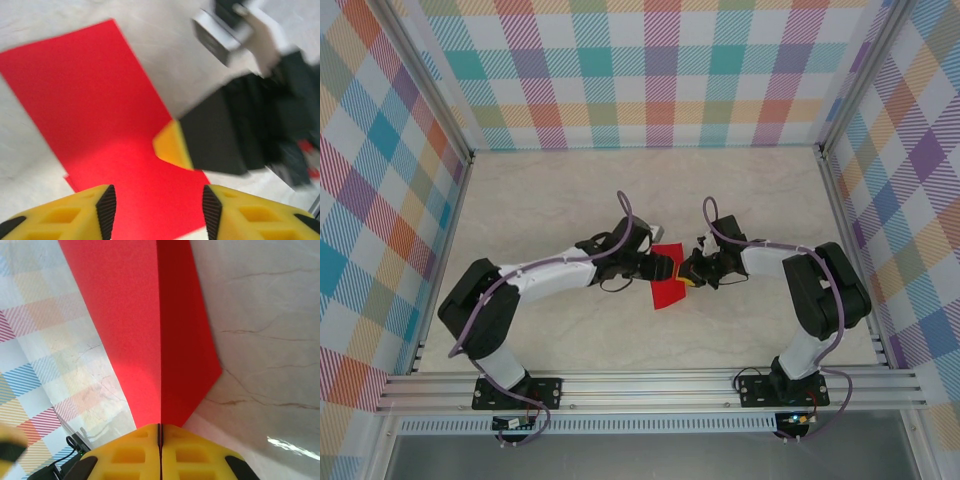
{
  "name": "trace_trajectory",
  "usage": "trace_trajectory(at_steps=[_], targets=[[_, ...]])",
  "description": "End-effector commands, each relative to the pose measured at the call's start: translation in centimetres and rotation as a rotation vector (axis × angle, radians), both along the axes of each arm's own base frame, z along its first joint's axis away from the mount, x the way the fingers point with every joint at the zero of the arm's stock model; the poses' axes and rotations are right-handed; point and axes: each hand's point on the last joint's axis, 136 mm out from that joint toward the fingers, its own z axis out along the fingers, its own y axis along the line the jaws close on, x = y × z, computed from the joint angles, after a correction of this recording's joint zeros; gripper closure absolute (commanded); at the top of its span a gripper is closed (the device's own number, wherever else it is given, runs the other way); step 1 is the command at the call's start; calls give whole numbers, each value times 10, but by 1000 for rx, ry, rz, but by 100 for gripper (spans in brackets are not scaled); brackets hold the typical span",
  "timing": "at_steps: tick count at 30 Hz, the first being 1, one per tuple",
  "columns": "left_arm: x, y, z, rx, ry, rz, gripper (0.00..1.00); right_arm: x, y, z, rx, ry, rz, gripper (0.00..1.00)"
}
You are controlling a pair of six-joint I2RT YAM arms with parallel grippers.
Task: Fold a paper plane with a square sheet of paper (pick it up from the middle)
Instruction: Third fold the triangle at the center of the table.
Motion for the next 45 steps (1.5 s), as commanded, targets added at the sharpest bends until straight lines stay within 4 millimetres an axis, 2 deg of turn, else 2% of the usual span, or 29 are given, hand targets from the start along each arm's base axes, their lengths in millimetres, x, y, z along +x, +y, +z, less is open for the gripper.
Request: trace_trajectory(at_steps=[1,8,15,17,23,30,34,38,40,45], targets=[[-27,3,-5,181,-159,-87,44,0,0,10,30,-3,-14,93],[-54,-22,-14,309,-302,-163,39,-3,1,6,29,17,-2,92],[-51,-37,-27,451,-394,-170,39,-1,2,7,30,15,7,92],[-50,-34,-32,489,-397,-174,40,-1,2,8,31,17,7,92],[-47,-33,-29,502,-427,-148,54,-2,1,5,22,20,8,92],[-43,-31,-18,465,-456,-107,86,-4,-1,4,12,19,12,89],[-44,-31,-17,456,-450,-115,99,-6,-4,5,-7,14,16,85],[-43,-28,-20,426,-408,-122,100,-5,-12,8,-38,-5,6,76],[-43,-25,-21,392,-374,-124,100,-3,-22,13,-74,-26,-12,67],[-44,-17,-26,275,-252,-135,100,6,-36,31,-159,-113,-17,66]])
